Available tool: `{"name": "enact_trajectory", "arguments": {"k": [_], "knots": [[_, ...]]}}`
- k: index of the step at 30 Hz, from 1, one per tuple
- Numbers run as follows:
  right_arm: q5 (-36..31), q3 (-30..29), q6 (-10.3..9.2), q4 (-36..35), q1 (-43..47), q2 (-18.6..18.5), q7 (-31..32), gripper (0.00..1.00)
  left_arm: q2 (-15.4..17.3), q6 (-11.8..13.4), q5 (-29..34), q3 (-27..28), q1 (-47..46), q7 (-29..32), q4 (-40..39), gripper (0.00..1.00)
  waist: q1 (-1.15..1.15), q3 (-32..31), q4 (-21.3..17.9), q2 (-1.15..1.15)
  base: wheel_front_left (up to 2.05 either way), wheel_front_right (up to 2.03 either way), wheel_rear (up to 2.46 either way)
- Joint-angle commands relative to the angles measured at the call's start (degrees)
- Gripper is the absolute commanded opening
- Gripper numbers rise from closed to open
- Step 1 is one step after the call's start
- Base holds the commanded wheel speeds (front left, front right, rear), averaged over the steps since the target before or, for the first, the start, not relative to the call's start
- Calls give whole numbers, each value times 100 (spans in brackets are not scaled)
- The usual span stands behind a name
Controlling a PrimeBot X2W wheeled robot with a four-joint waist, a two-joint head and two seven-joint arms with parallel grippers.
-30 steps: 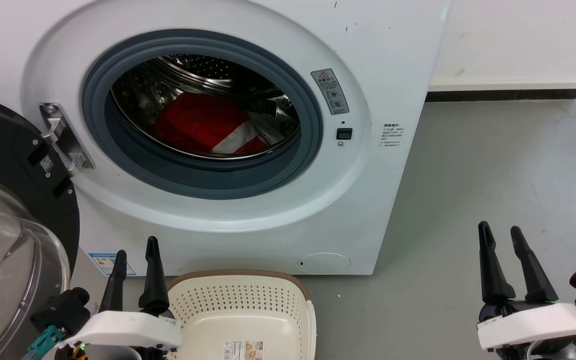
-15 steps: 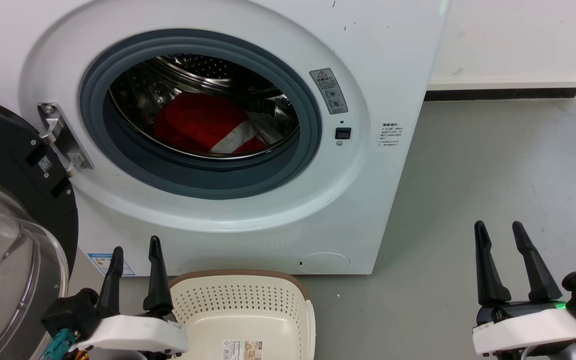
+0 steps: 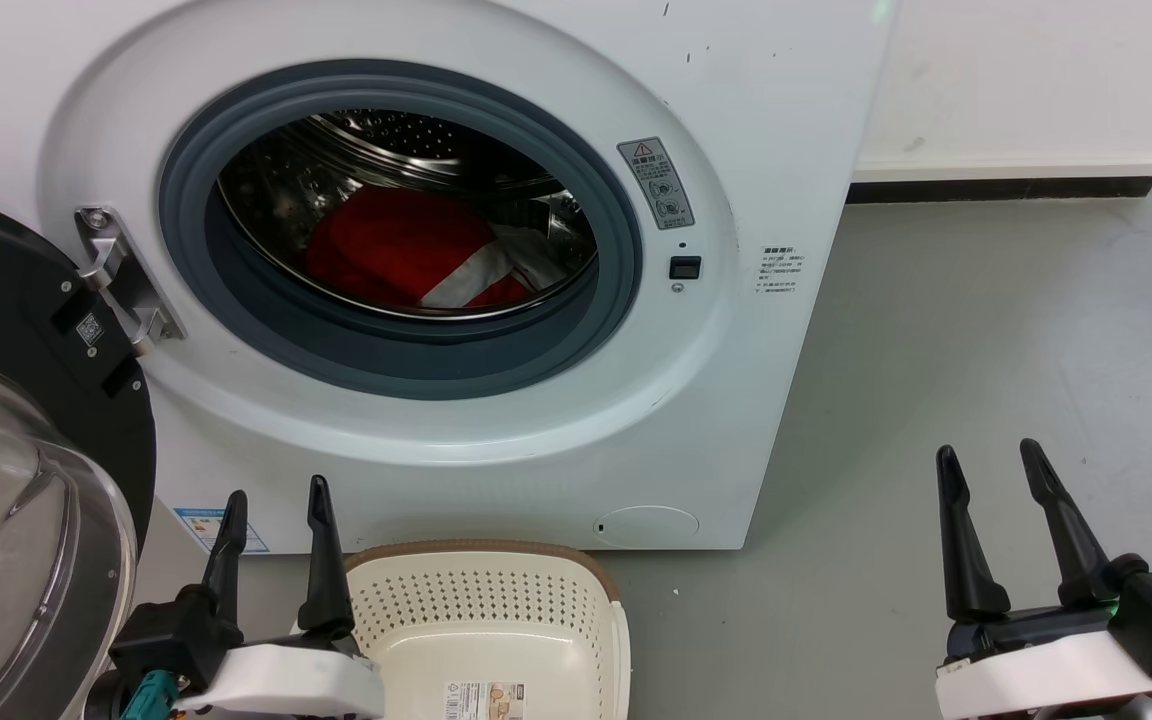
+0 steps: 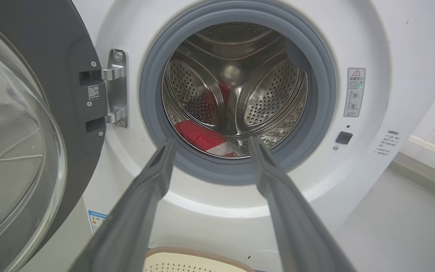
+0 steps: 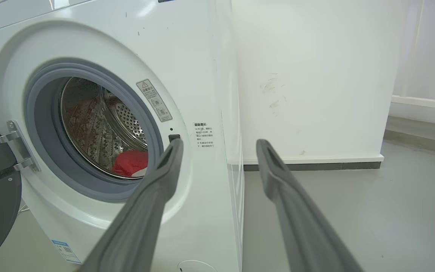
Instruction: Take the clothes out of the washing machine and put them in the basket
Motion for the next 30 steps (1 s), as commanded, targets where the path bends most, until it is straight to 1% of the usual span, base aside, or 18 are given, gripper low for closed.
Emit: {"name": "enact_trajectory", "arguments": {"k": [1, 19, 27, 30], "knots": [[-142, 7, -2, -68, 50, -20, -60, 100, 18, 42, 149, -1, 49, -52, -65, 100, 0, 1, 1, 0, 0, 0, 0], [-726, -23, -3, -190, 189, -18, -283, 100, 20, 163, 957, -62, 205, -270, -128, 100, 0, 7, -25, 0, 0, 0, 0], [-838, -12, -3, -201, 237, -16, -361, 100, 21, 187, 1246, -62, 254, -353, -151, 100, 0, 20, -28, 0, 0, 0, 0], [-760, -16, -3, -159, 235, -16, -354, 100, 21, 193, 1225, -59, 268, -352, -133, 100, 0, 24, -29, 0, 0, 0, 0]]}}
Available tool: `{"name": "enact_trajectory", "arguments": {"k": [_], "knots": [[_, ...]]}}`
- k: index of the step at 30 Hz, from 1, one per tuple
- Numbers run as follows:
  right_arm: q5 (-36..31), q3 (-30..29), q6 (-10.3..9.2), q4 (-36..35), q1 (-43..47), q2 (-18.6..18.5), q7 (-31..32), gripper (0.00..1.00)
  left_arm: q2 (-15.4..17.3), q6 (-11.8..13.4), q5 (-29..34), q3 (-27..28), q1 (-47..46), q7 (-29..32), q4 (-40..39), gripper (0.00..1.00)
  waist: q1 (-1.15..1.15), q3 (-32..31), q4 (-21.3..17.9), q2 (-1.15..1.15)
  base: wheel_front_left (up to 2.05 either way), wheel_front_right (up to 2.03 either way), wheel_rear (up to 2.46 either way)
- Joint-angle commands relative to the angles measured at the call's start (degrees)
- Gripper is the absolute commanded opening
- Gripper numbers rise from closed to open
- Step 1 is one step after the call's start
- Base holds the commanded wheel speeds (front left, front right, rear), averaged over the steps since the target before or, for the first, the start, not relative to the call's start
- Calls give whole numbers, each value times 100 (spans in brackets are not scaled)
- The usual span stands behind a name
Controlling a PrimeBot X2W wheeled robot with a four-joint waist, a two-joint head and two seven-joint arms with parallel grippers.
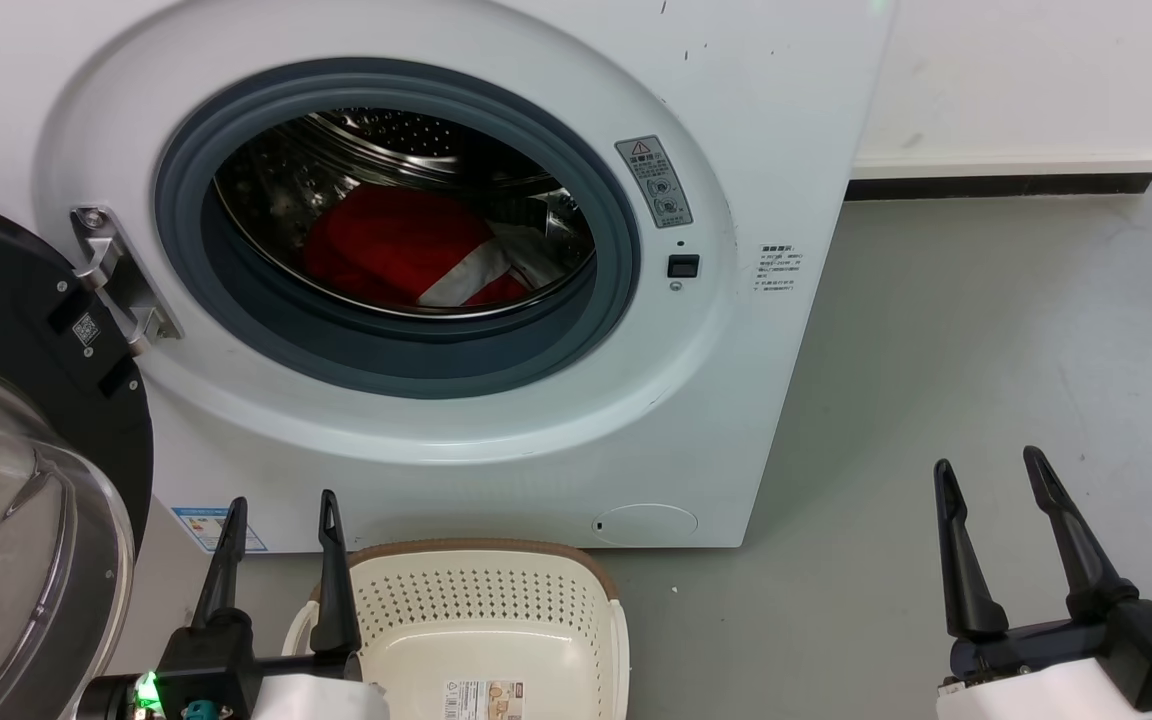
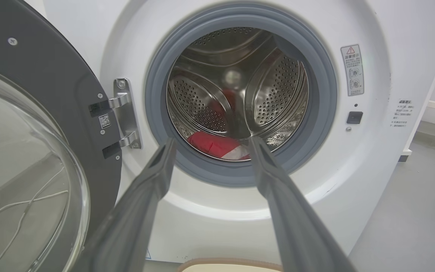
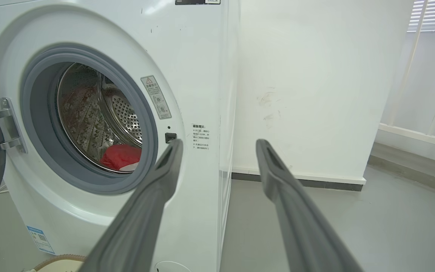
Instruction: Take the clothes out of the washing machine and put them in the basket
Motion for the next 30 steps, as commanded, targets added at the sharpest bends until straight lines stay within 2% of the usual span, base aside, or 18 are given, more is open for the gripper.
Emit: {"name": "enact_trajectory", "arguments": {"k": [1, 23, 27, 30], "knots": [[60, -6, -4, 15, 45, -10, -12, 100, 15, 9, 14, -2, 50, -33, -5, 100, 0, 5, -1, 0, 0, 0, 0], [115, 12, -4, 55, 6, -9, -12, 100, 14, -41, -66, 40, -31, -26, 154, 100, 0, 60, -25, 0, 0, 0, 0], [103, 50, -4, 40, -92, -9, -12, 100, 13, -210, -163, 101, -248, -26, 322, 100, 0, 148, -85, 0, 0, 0, 0], [90, 73, -4, 0, -191, -9, -12, 100, 13, -428, -218, 180, -545, -26, 542, 100, 0, 310, -158, 0, 0, 0, 0]]}}
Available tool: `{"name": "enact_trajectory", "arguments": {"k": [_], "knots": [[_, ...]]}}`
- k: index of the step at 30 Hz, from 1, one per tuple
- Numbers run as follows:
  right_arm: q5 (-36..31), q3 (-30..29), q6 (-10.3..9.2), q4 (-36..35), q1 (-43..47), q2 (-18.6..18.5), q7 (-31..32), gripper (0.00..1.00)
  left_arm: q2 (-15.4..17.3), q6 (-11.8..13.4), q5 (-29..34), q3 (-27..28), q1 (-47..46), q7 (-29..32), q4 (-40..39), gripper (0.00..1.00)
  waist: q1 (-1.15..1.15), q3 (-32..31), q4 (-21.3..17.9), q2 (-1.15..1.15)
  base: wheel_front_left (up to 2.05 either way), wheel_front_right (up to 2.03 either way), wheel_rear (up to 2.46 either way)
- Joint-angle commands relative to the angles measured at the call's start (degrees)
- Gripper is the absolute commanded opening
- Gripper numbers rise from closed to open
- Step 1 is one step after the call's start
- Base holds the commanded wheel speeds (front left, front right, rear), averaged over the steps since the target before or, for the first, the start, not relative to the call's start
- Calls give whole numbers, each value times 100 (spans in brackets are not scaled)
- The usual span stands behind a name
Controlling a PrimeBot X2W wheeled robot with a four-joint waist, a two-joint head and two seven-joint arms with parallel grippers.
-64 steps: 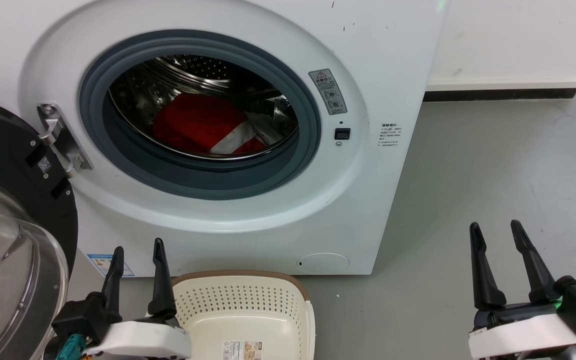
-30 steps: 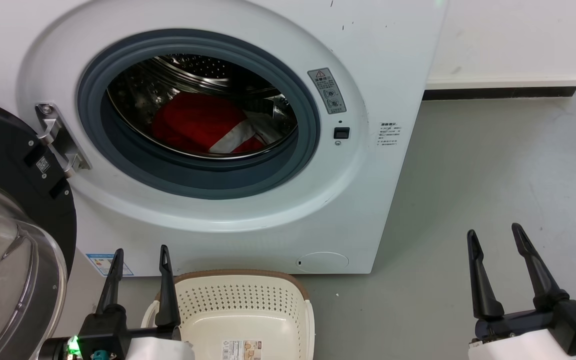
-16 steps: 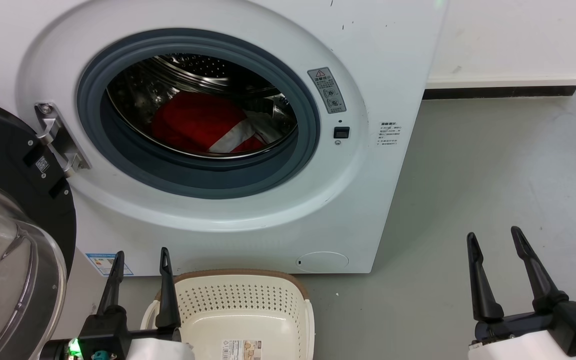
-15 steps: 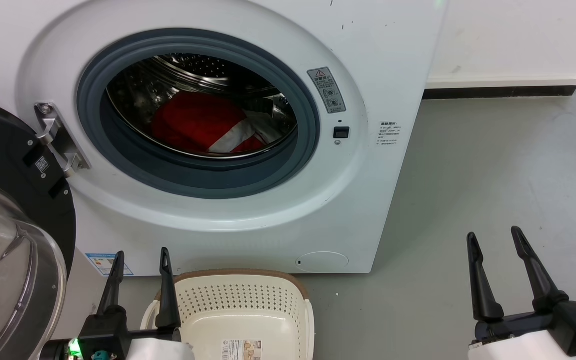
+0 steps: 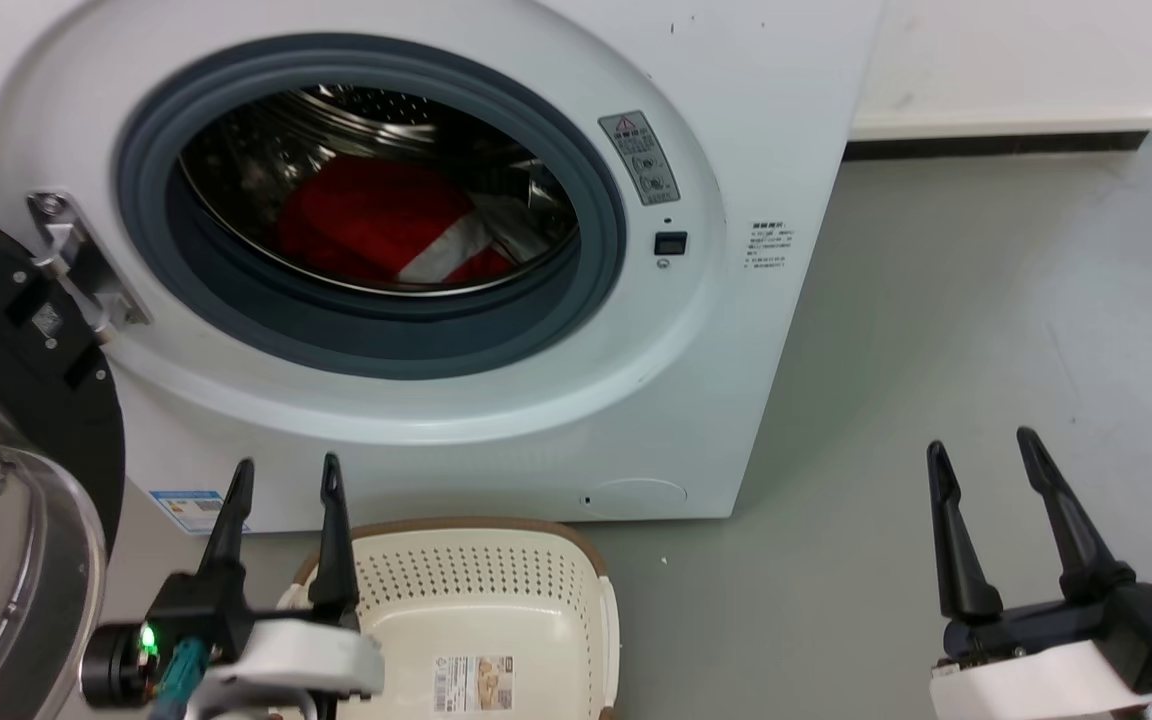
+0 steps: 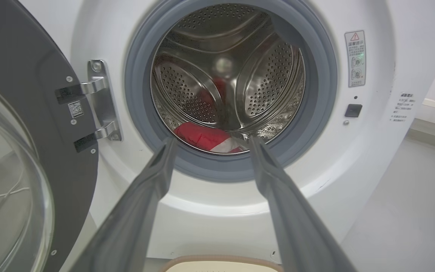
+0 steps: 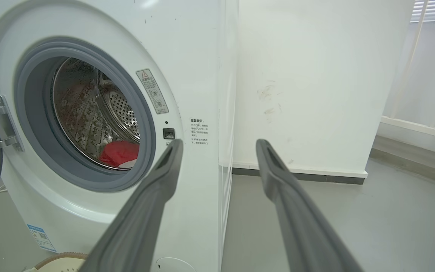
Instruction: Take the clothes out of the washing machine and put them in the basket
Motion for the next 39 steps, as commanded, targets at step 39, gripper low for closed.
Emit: {"name": "enact_trajectory", "arguments": {"k": [39], "knots": [[1171, -146, -4, -1368, -2506, -2, -12, 100, 2220, -761, 923, -480, -9134, 1603, 4890, 100, 0, 4888, -1384, 0, 0, 0, 0]]}}
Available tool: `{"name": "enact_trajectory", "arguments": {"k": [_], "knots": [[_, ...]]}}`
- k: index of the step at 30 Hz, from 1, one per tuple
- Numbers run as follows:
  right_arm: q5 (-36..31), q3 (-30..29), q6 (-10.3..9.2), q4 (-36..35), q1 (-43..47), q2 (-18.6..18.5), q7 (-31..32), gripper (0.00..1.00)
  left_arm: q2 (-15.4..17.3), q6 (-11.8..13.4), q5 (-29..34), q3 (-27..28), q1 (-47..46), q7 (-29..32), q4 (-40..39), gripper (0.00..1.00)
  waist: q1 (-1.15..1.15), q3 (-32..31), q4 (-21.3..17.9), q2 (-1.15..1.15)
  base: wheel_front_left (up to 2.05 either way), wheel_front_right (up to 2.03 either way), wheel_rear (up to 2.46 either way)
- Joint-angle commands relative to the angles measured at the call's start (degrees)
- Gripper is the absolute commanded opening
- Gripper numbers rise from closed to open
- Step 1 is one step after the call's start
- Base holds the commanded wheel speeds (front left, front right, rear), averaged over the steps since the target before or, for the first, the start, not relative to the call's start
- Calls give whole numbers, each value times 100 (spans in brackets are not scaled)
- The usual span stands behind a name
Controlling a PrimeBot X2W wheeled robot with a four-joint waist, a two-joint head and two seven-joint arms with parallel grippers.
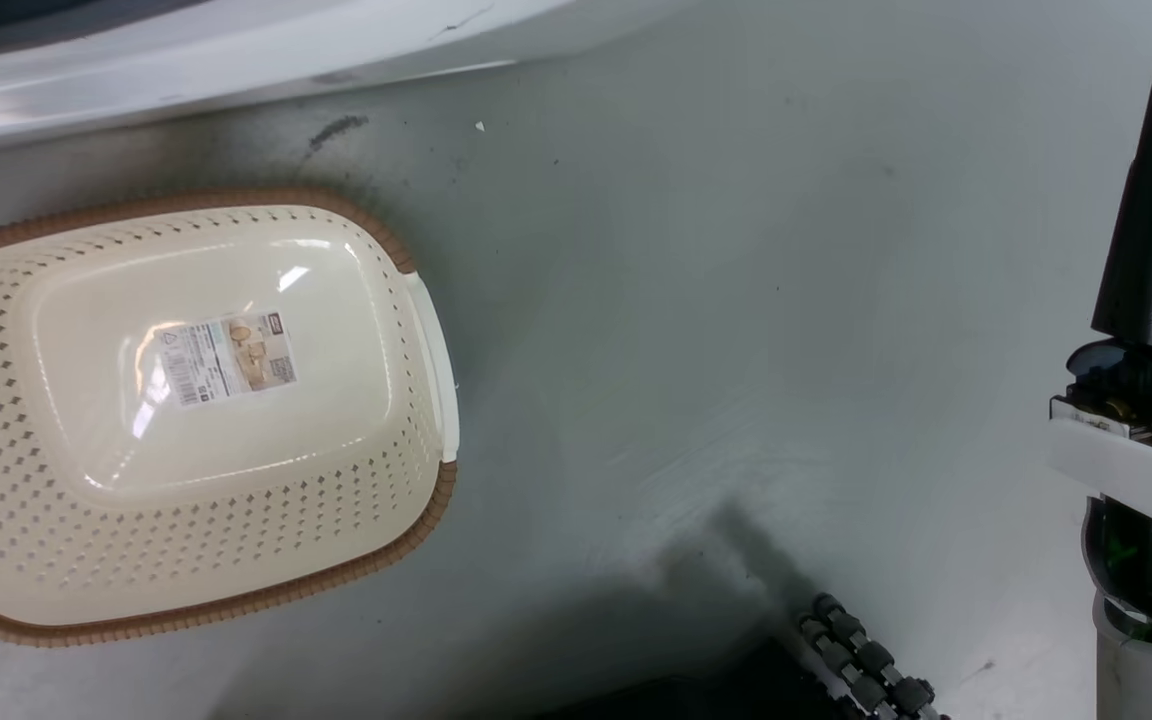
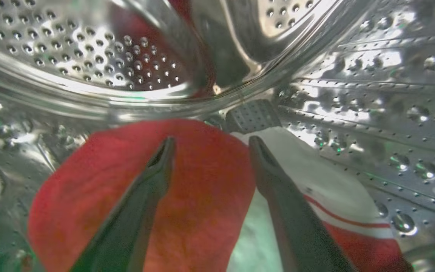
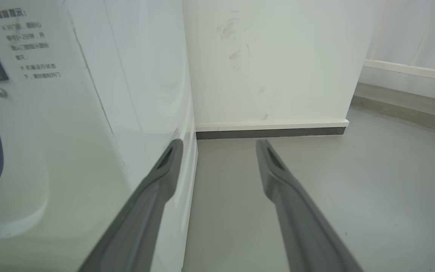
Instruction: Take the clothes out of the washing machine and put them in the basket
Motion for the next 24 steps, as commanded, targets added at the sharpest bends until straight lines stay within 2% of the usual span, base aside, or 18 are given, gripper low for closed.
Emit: {"name": "enact_trajectory", "arguments": {"k": [1, 11, 15, 19, 24], "knots": [[34, -10, -4, -50, -82, 7, -12, 100, 14, -4, -129, 22, -301, 305, 175, 100, -2, 158, -48, 0, 0, 0, 0], [141, -36, -4, -115, -105, 6, -12, 100, 80, -18, -397, -537, -1547, 2426, 1074, 100, -2, 423, -115, 0, 0, 0, 0], [244, -32, -4, -112, -117, 6, -12, 100, 144, -19, -242, -798, -1896, 3291, 1337, 100, -2, 522, -151, 0, 0, 0, 0], [338, 37, -4, -124, -124, 6, -12, 100, 216, 115, -186, -848, -2101, 3714, 1452, 100, -2, 610, -244, 0, 0, 0, 0], [429, 68, -4, -135, -137, 6, -12, 100, 249, 155, -121, -968, -2135, 3765, 1432, 100, -2, 713, -309, 0, 0, 0, 0]]}}
